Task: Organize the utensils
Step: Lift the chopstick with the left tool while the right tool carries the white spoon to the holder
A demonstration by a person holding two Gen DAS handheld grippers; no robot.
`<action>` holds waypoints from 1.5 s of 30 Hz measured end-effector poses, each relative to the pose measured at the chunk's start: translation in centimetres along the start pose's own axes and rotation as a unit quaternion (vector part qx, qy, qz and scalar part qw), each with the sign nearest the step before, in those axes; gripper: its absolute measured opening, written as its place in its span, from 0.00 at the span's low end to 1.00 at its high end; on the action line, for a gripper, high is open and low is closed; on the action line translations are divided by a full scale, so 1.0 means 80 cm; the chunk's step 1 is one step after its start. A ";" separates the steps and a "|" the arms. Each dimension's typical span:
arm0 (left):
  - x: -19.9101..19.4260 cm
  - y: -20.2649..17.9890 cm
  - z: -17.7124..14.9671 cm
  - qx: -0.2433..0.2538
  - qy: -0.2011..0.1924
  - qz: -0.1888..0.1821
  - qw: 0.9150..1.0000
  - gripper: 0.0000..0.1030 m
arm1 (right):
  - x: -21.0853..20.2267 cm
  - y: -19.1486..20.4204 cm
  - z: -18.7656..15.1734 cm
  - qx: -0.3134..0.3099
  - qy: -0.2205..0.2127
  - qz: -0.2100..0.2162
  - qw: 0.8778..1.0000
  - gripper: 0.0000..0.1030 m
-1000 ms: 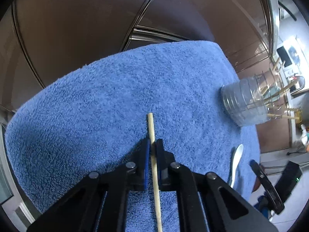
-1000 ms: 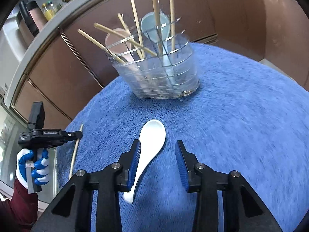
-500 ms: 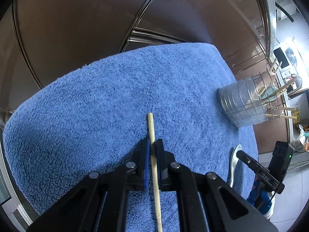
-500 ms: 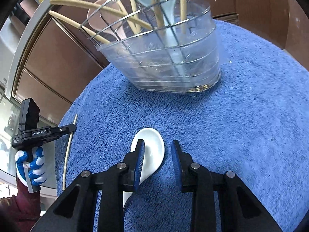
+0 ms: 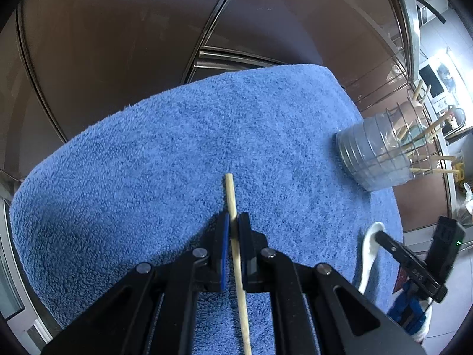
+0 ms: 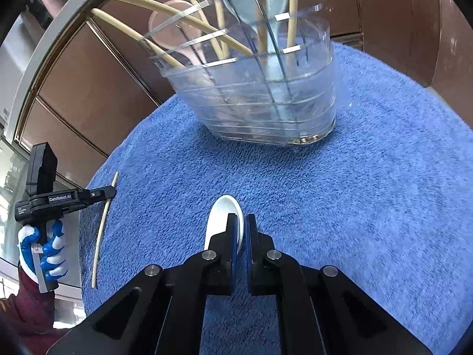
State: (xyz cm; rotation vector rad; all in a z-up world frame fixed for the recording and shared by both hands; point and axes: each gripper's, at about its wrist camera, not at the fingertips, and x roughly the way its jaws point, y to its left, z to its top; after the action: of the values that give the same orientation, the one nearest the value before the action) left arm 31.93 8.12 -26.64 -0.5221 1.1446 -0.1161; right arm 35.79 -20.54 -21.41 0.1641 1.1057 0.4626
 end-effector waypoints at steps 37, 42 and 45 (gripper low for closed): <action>-0.191 -0.052 -0.086 0.102 -0.173 -0.090 0.975 0.05 | -0.246 0.122 -0.123 -0.031 -0.208 -0.096 0.973 0.05; -0.211 -0.056 -0.098 0.108 -0.184 -0.095 0.972 0.05 | -0.263 0.129 -0.135 -0.031 -0.223 -0.099 0.969 0.05; -0.220 -0.060 -0.103 0.111 -0.189 -0.096 0.971 0.05 | -0.270 0.135 -0.140 -0.033 -0.232 -0.099 0.967 0.05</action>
State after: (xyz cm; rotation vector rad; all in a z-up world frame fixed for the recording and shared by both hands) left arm 18.04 7.29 -12.27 -0.4307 0.6963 -0.2967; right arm 14.96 -21.50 -4.84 0.0952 0.6374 0.2613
